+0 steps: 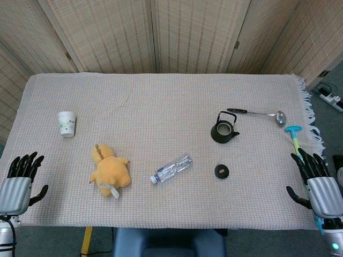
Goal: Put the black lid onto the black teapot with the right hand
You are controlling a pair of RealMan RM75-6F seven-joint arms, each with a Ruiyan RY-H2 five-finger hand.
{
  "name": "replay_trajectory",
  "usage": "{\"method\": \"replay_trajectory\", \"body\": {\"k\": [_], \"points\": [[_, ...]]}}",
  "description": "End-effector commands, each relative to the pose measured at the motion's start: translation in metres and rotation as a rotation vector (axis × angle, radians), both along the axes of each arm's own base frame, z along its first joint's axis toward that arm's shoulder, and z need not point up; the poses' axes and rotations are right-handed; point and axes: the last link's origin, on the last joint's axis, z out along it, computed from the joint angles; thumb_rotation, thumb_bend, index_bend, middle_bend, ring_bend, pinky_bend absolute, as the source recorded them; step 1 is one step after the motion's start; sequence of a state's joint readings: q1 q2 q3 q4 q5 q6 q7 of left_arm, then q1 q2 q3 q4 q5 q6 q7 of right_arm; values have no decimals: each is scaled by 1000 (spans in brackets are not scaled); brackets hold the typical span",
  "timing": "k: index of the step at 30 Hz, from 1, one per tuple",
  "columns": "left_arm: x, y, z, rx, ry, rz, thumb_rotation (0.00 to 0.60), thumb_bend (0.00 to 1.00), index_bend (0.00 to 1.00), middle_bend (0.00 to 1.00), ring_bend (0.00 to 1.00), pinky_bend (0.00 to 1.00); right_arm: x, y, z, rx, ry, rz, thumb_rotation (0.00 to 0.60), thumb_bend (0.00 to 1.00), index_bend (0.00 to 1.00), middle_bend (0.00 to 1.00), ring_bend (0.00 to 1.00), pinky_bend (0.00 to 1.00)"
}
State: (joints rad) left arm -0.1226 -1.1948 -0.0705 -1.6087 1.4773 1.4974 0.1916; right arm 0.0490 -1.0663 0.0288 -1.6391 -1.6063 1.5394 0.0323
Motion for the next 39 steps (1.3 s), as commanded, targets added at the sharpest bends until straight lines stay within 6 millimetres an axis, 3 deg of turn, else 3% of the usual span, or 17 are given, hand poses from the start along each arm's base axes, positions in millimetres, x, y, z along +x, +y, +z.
{"method": "replay_trajectory", "body": {"k": [1,11,14,18,20,23,25,31,39], "points": [[0,1,-1,4,-1,-6,600,292,76,0,0,0,0,0,-1,2,1,-2,600,331,35,0,80,0],[-3,-2,-4,-7,-7,1,600,292,80,0,0,0,6,-3,-5,28,4,12,600,332,35,0,109,2],[-3,-2,-4,-9,-7,2,600,292,81,0,0,0,9,-8,-8,42,9,23,600,331,35,0,190,94],[-3,-3,-5,-14,-11,1,600,292,82,0,0,0,19,-24,-19,89,46,55,600,331,35,15,313,301],[-2,-4,-5,-15,-11,-1,600,292,82,0,0,0,25,-32,-27,118,60,72,600,331,35,47,429,416],[-3,-5,-5,-15,-11,1,600,292,84,0,0,0,31,-42,-40,188,94,80,600,331,35,92,691,586],[-3,-6,-4,-16,-11,3,600,293,84,0,0,0,35,-48,-49,233,116,86,600,332,36,113,763,630],[-6,-9,-4,-17,-13,9,600,292,86,0,0,0,45,-62,-73,333,160,88,600,331,75,174,837,657],[-8,-9,-6,-27,-15,16,600,292,89,0,0,0,49,-78,-101,427,193,71,600,331,215,280,929,775]]}}
